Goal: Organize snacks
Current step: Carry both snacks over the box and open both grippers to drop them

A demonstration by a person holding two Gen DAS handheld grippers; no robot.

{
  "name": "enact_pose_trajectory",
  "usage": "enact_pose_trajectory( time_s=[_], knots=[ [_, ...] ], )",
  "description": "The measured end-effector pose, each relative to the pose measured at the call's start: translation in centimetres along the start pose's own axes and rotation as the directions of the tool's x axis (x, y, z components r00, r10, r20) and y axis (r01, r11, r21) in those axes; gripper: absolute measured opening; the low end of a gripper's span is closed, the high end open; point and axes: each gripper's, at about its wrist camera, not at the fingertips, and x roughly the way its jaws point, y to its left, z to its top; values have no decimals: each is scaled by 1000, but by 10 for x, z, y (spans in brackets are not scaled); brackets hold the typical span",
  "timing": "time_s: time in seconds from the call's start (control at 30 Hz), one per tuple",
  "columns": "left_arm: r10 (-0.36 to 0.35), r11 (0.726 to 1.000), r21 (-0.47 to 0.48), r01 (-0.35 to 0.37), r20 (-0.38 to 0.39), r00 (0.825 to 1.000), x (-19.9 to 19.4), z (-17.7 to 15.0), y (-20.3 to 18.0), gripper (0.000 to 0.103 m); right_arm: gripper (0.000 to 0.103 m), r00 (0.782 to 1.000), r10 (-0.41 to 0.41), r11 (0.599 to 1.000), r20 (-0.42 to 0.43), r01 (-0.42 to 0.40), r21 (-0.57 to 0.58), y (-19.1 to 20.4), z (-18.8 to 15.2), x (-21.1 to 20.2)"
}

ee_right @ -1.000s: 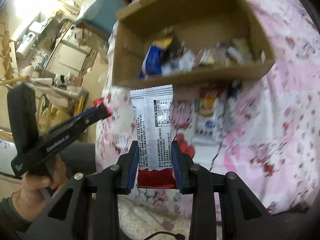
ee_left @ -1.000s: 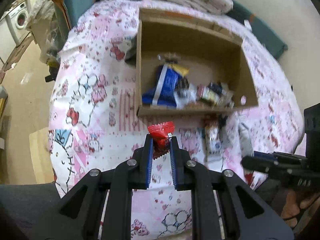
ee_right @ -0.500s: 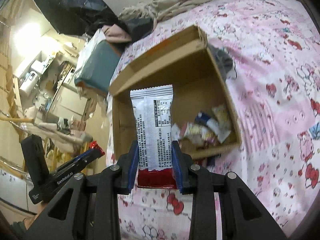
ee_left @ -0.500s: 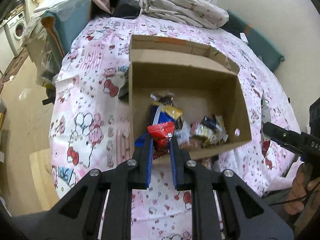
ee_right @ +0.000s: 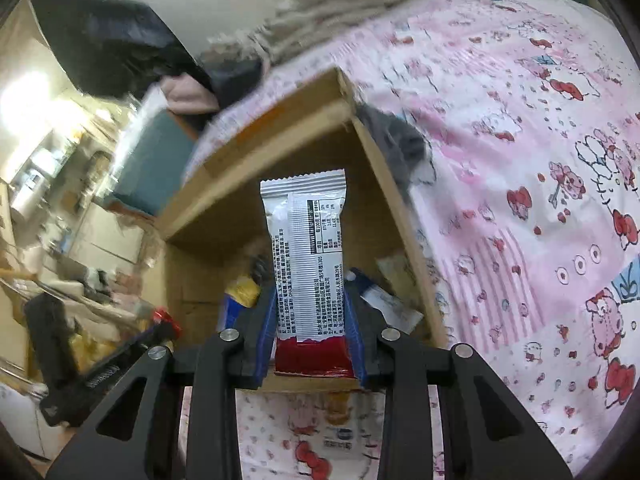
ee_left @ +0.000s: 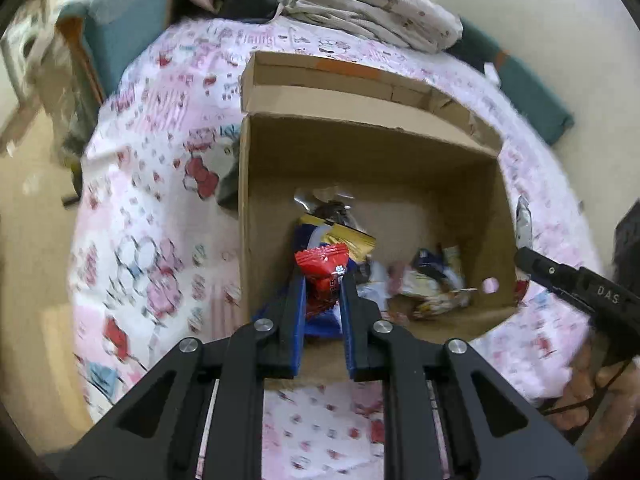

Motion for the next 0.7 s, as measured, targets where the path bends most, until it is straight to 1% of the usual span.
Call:
enact_pose_trajectory(
  time_s=[0.03, 0.13, 0.23, 0.43, 0.57, 0.6, 0.63, 0.67, 0.7],
  knots=[
    [12, 1000, 7, -12, 3, 1000, 1, 2, -3, 13, 33, 1000, -1, 1000, -10, 1, -10, 2, -1, 4],
    [-23, 1000, -14, 23, 6, 1000, 0, 4, -5, 13, 33, 999, -13, 998, -48, 10, -56, 11, -7, 18],
    [-14, 1000, 0, 14, 12, 1000, -1, 4, -6, 13, 33, 997, -30, 996, -72, 24, -92, 18, -12, 28],
    [-23, 999, -48, 21, -29, 999, 6, 3, 4, 13, 33, 995, -35, 997, -91, 29, -75, 12, -14, 34],
    [-12, 999, -41, 10, -36, 999, 8, 3, 2, 14, 36, 996, -18, 999, -90, 15, -43, 8, -11, 36],
    [-14, 999, -45, 13, -34, 999, 8, 3, 1, 14, 42, 996, -12, 1000, -89, 10, -29, 7, -10, 36],
    [-21, 998, -55, 20, -30, 999, 8, 4, 2, 15, 51, 996, -5, 1000, -85, 3, -18, 6, -9, 35],
    [-27, 998, -62, 25, -35, 999, 9, 4, 2, 17, 54, 997, -1, 1000, -78, 0, -9, 5, -8, 33],
    [-32, 997, -65, 29, -46, 998, 11, 4, 2, 26, 60, 998, 0, 1000, -69, -1, -4, 4, -7, 32]
  ],
)
